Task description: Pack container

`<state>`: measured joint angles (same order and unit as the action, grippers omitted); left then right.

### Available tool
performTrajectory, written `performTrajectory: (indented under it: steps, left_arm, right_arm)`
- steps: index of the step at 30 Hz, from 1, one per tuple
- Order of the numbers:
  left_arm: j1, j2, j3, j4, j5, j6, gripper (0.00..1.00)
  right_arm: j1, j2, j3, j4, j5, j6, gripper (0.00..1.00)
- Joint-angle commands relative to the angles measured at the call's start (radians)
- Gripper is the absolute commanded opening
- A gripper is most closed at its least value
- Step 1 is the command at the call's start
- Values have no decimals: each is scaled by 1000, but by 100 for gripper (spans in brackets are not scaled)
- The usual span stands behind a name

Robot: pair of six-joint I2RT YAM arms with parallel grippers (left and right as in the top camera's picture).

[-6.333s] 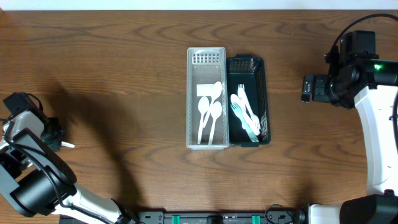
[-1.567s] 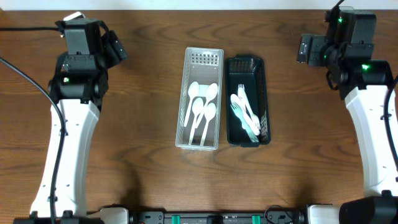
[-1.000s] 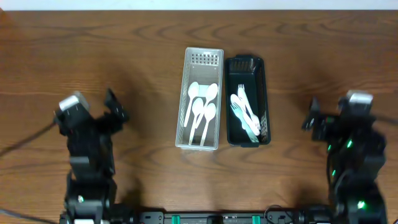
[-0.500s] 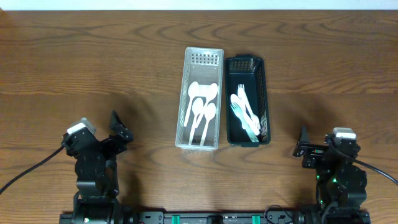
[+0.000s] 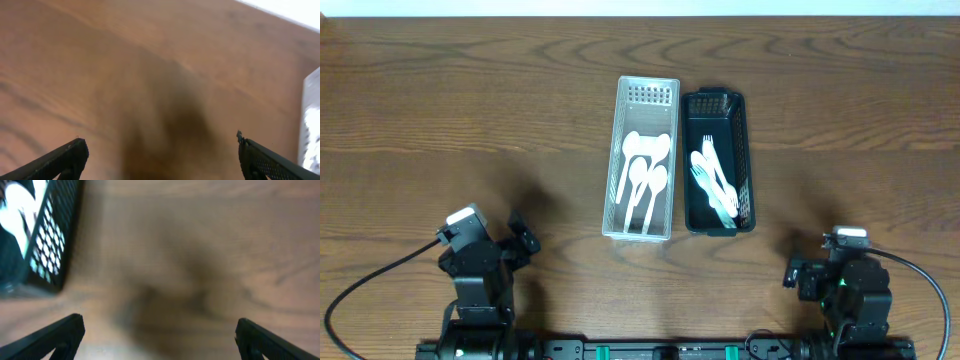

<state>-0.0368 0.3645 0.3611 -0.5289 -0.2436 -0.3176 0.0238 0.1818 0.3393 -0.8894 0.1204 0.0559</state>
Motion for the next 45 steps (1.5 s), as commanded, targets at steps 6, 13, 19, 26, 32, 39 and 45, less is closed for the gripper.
performTrajectory:
  steps: [6,13,19,26,32,39,45]
  left_arm:
    - [-5,2,-2,-108,-9,-6,98]
    - [-5,2,-2,-148,-9,-6,98]
    - [-5,2,-2,-148,-9,-6,98]
    - [-5,2,-2,-148,-9,-6,98]
    - [-5,2,-2,-148,-9,-6,98]
    - [-5,2,-2,-148,-9,-6,98]
    - [-5,2,-2,-148,-9,-6,98]
  right_arm:
    - [9,-28,6,-80,-5,-1,99]
    - [8,-181,-1,99,-32,-3,99]
    - [10,-176,-85,578,-35,-115,99]
    - [10,-177,-293,950,-46,-158,99]
    - [11,-177,-334,836,-80,-120,99]
    - [10,-171,-334,819,-80,-120,99]
    - [10,-170,-334,818,-80,-120,99]
